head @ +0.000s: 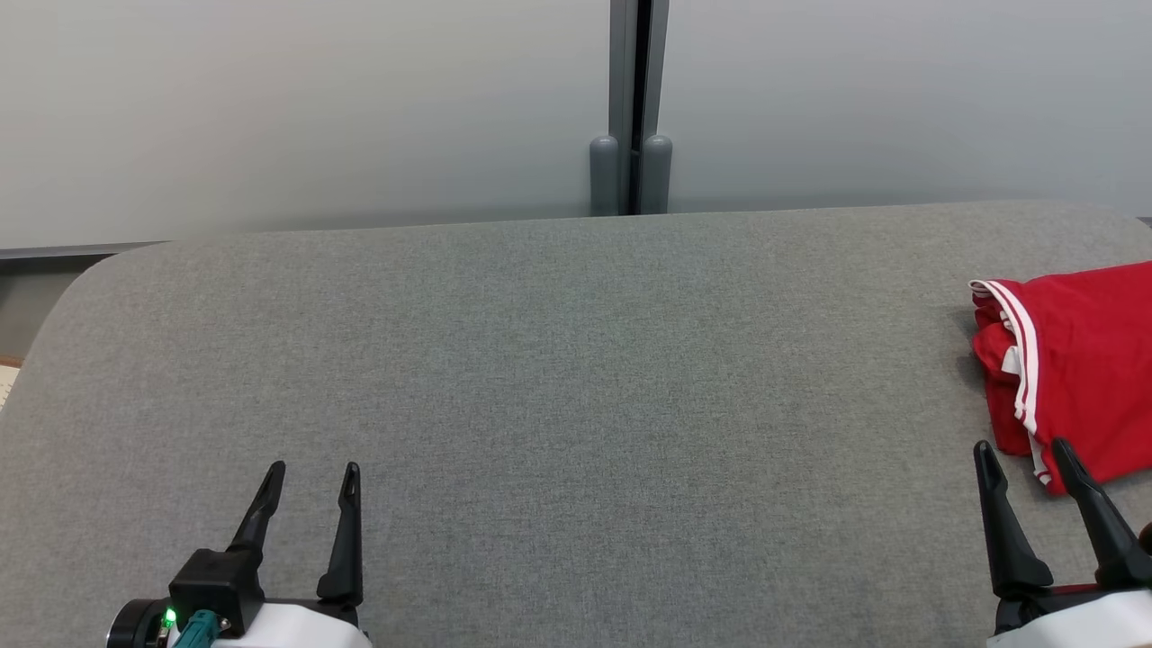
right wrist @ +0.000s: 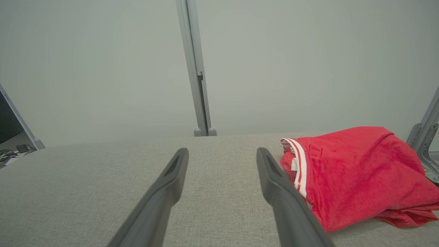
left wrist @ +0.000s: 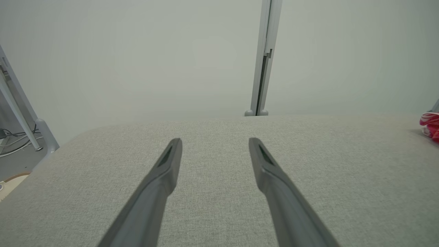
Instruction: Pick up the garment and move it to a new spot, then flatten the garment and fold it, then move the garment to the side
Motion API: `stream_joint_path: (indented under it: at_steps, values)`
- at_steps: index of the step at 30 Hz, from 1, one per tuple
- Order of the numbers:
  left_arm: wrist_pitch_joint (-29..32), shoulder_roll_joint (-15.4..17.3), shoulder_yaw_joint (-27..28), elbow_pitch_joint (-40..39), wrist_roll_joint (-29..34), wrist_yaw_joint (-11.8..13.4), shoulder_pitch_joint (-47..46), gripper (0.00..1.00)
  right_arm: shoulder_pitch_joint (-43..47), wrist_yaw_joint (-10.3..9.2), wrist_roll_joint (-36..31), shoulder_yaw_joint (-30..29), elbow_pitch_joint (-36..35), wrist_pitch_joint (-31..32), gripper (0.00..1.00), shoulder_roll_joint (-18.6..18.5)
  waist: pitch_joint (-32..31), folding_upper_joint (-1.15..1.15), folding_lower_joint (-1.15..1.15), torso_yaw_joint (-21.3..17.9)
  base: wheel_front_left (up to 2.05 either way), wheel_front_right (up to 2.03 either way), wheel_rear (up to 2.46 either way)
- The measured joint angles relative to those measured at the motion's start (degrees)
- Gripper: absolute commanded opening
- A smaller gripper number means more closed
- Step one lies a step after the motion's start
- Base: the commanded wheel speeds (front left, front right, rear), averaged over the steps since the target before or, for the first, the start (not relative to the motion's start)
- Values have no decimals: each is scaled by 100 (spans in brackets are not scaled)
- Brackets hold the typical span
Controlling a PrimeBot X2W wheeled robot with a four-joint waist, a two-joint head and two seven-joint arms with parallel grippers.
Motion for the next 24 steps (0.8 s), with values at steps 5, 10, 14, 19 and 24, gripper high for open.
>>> stream_joint_path:
  at_steps: [5, 10, 14, 19, 24]
  values:
    - [-1, 1, -11, 21, 0, 24, -5, 100, 6, 0, -1, 8, 2, 7, 100, 8, 9, 0, 0, -1, 0, 0, 0]
    - [-14, 11, -26, 25, -7, 51, -9, 100, 7, 0, -7, 14, 11, 59, 100, 12, 32, 0, 0, -7, 0, 0, 0]
    - [-18, 25, -34, 30, -13, 51, -15, 100, 2, 0, -31, 3, 15, 94, 100, 15, 47, 0, 0, -15, 0, 0, 0]
    - [-25, 31, -58, 30, -23, 51, -37, 100, -12, 0, -93, 11, 3, 93, 100, -14, 77, 0, 0, -3, 0, 0, 0]
    - [-34, -18, -91, 119, -23, 49, 14, 0, -1, 0, -99, 26, 91, 99, 0, 18, 97, 0, 0, 5, 0, 0, 0]
